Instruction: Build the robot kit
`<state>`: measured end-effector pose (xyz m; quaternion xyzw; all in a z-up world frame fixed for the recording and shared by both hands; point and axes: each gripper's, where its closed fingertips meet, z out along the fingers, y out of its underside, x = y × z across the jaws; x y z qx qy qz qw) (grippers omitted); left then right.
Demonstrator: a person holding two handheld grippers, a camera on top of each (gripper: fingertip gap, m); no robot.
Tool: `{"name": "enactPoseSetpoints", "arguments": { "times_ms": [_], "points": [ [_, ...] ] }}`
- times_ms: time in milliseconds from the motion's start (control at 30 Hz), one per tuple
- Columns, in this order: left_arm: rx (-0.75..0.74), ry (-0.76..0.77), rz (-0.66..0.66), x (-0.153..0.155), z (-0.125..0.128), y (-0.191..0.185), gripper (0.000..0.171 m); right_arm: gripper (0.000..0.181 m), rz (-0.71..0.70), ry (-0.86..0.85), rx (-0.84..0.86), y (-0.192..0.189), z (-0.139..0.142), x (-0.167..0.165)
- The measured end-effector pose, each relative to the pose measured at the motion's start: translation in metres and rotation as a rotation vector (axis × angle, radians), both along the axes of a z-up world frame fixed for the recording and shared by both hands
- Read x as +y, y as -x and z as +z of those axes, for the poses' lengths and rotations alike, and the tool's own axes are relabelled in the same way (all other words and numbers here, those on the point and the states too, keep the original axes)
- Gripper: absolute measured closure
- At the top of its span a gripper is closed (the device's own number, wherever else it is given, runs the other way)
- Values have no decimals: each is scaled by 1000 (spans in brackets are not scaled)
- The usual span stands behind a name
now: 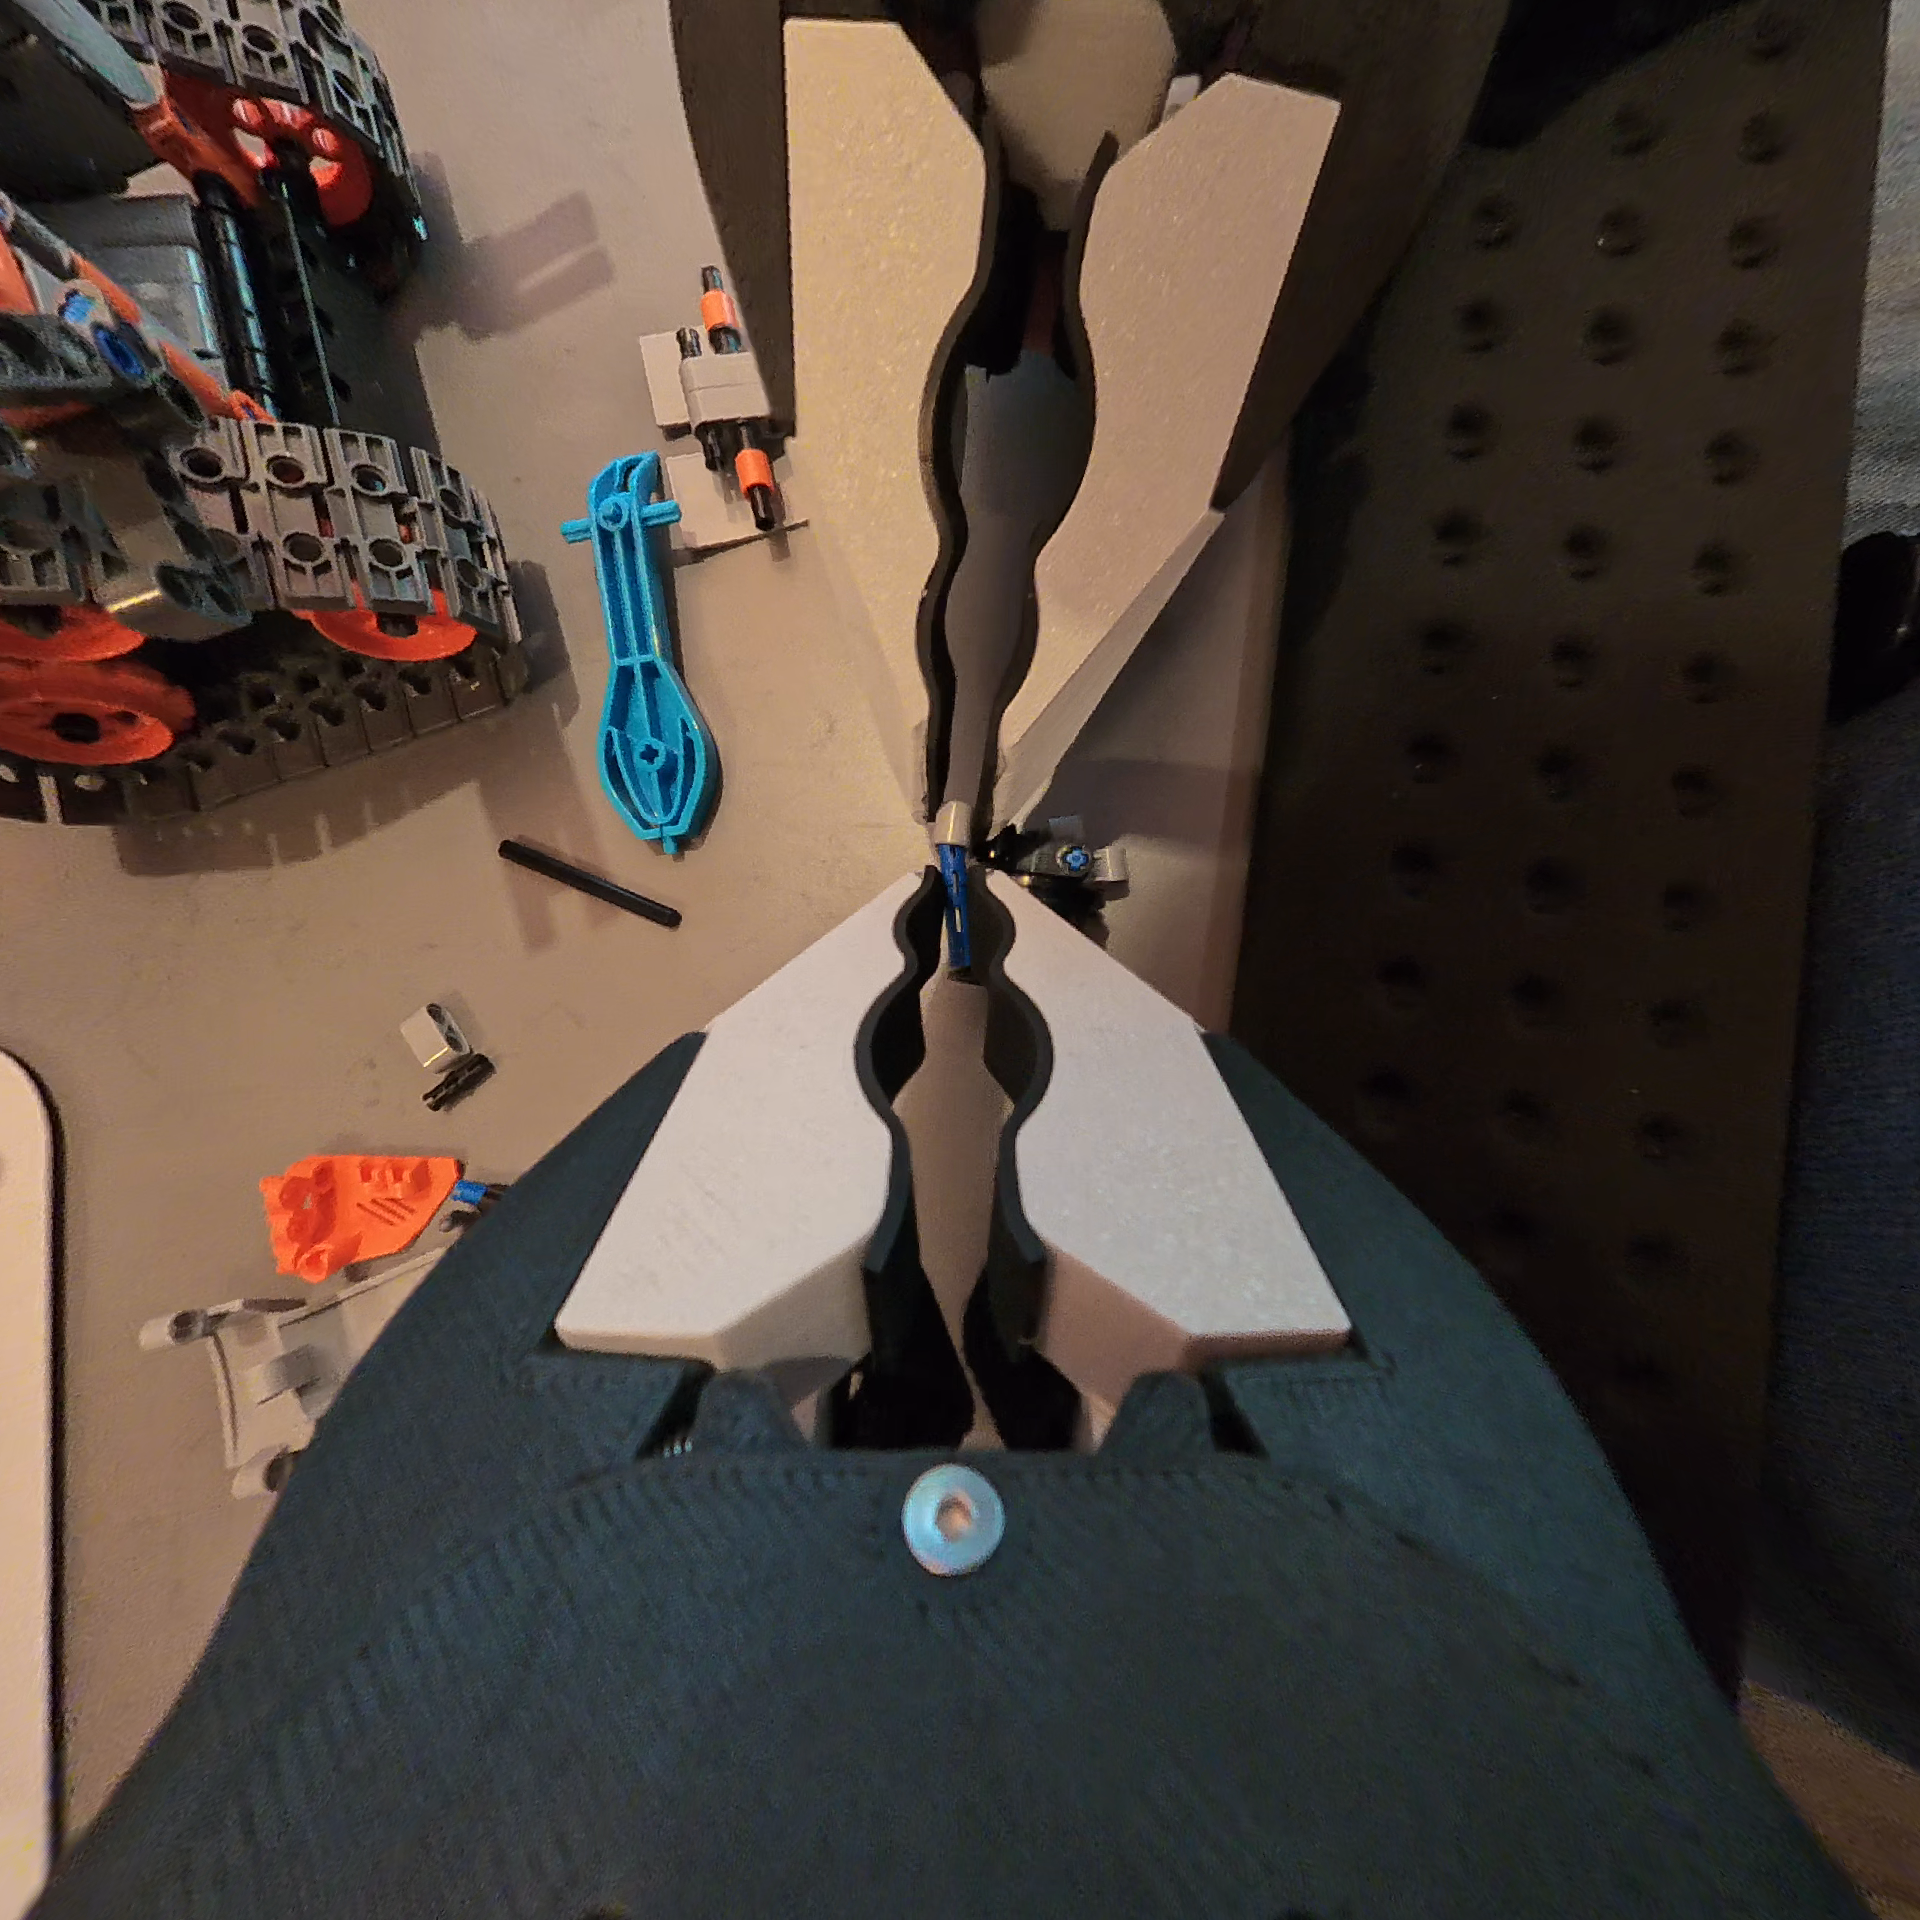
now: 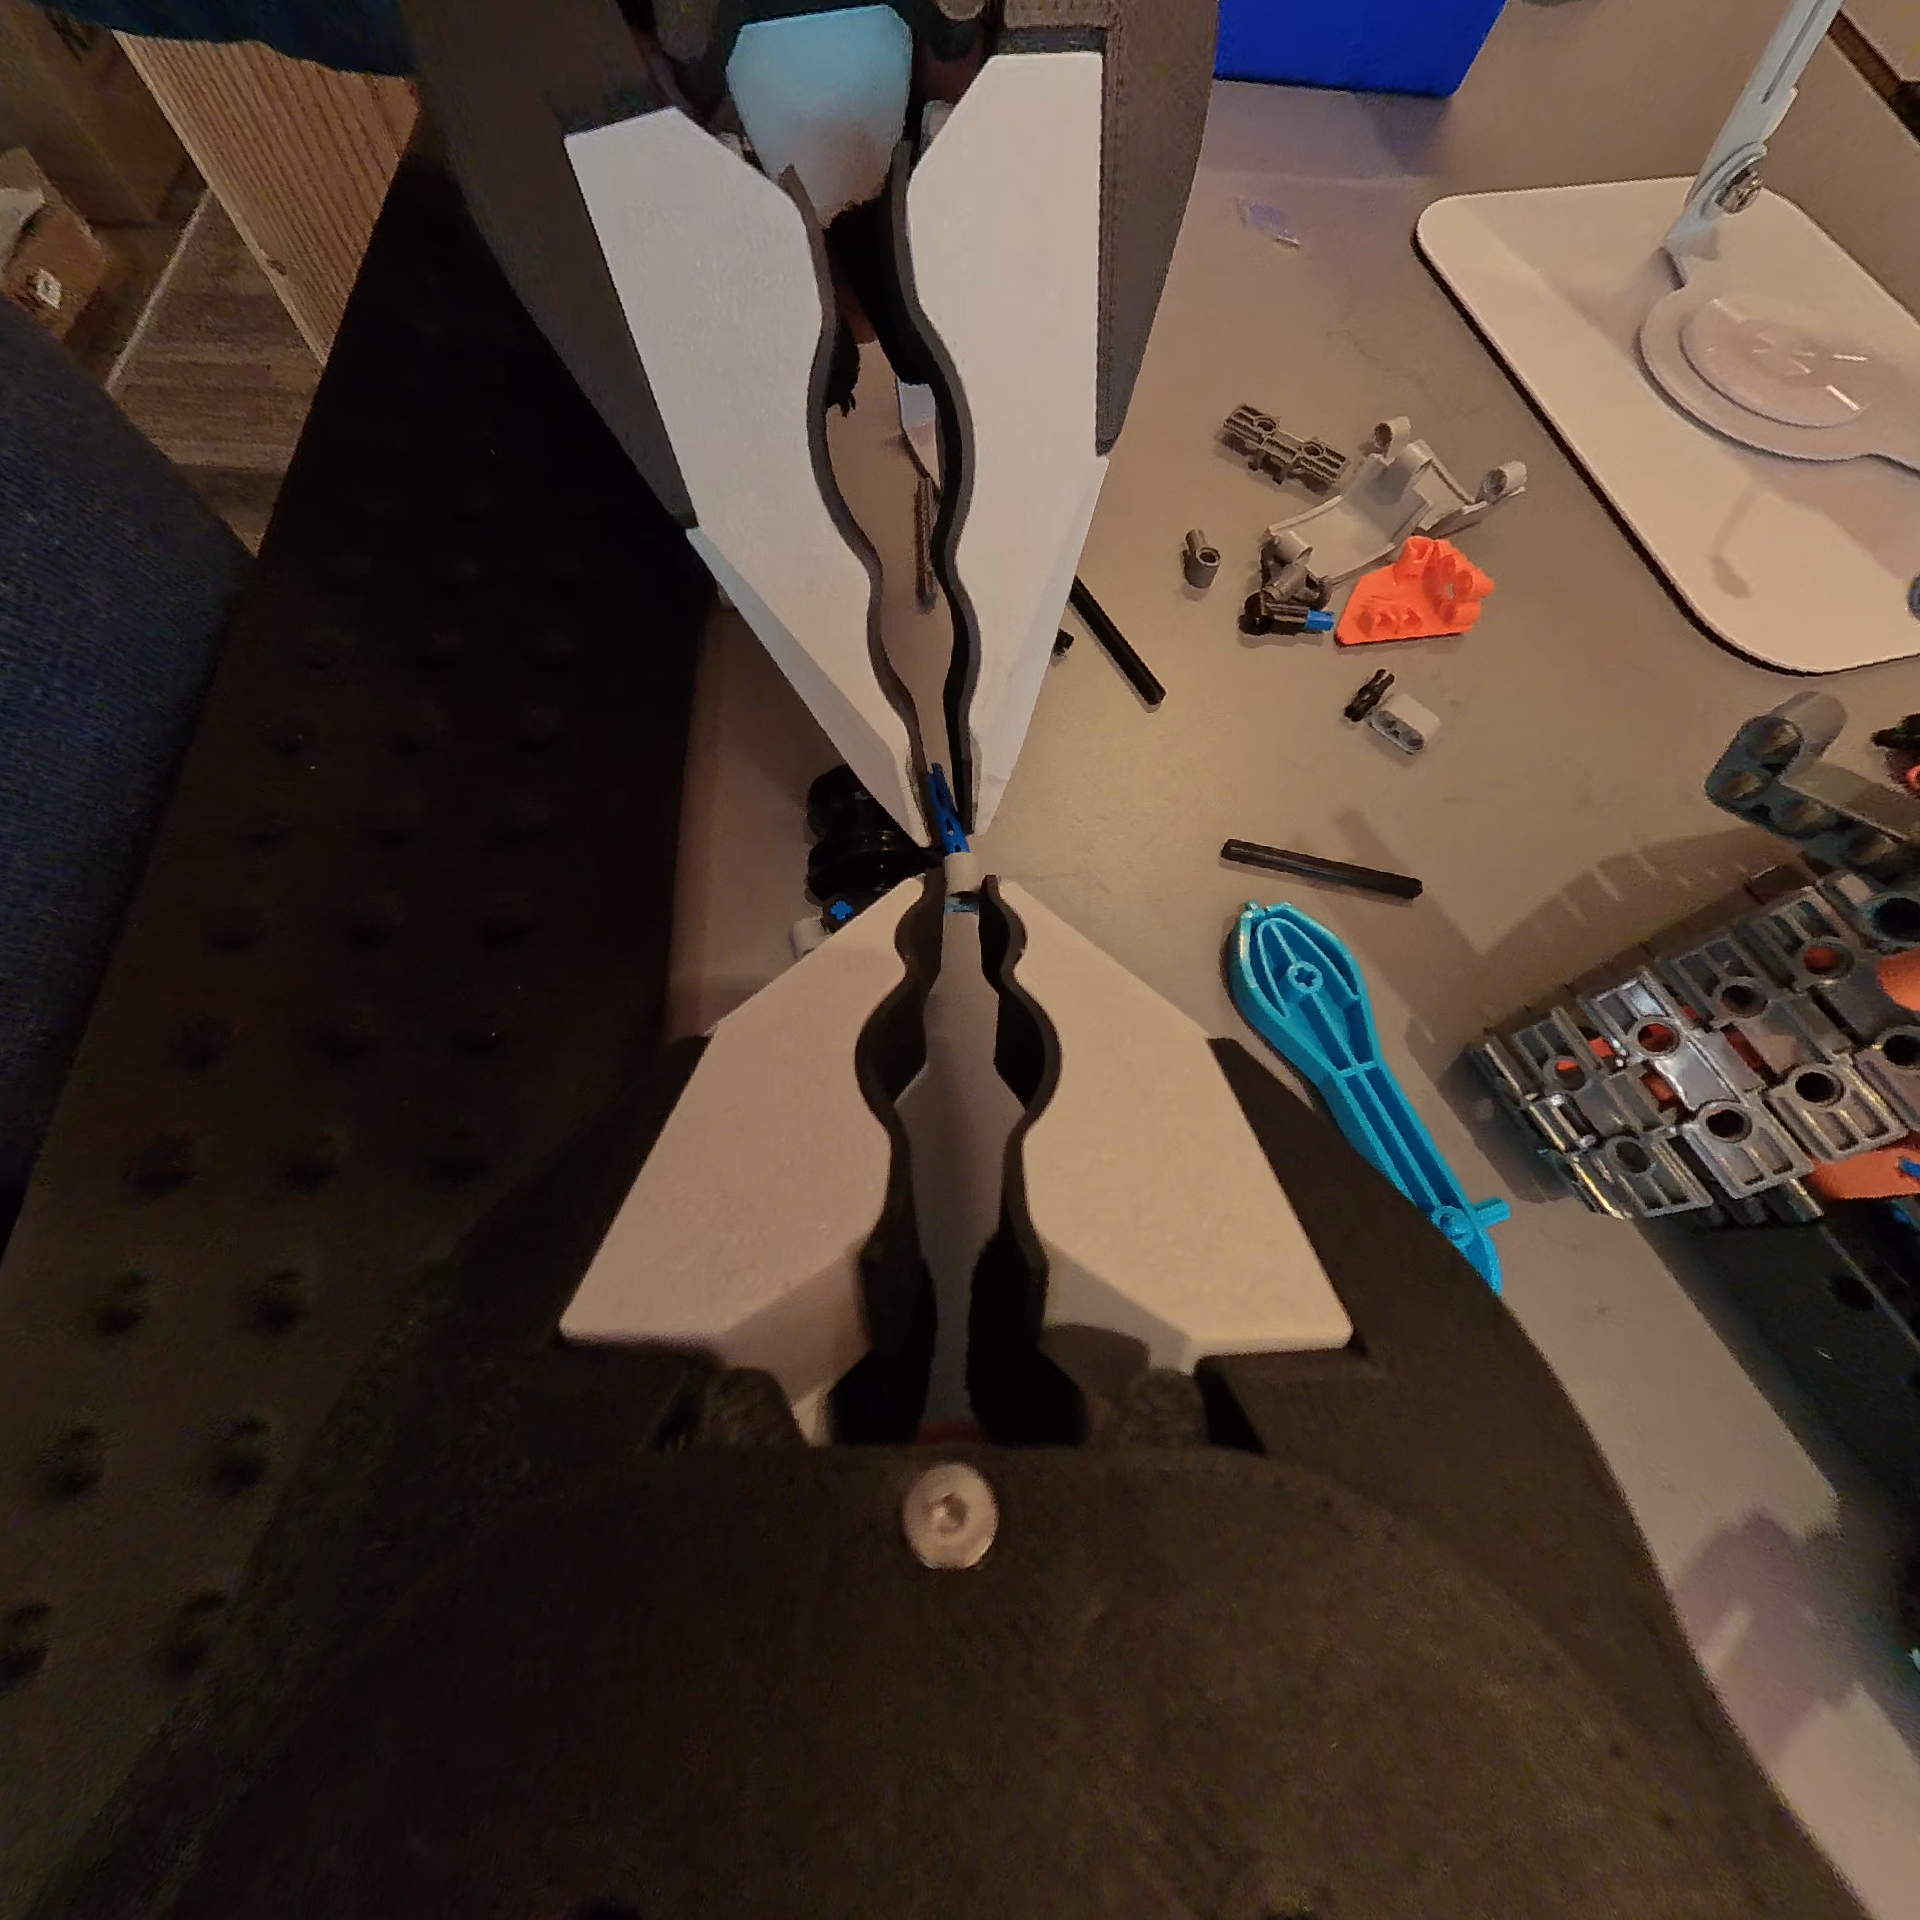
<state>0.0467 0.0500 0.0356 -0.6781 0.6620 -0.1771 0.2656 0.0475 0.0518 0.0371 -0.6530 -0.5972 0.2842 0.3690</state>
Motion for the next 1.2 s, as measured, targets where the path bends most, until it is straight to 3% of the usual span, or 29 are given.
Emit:
{"name": "enactPoseSetpoints", "arguments": {
  "times_ms": [700, 1200],
  "points": [
    [77, -93, -206, -10, 0, 2, 171, 178, 86, -85, -80, 3, -3, -10],
    [121, -58, -321, -20, -2, 3, 171, 178, 183, -132, -129, 5, -6, -21]
  ]
}}
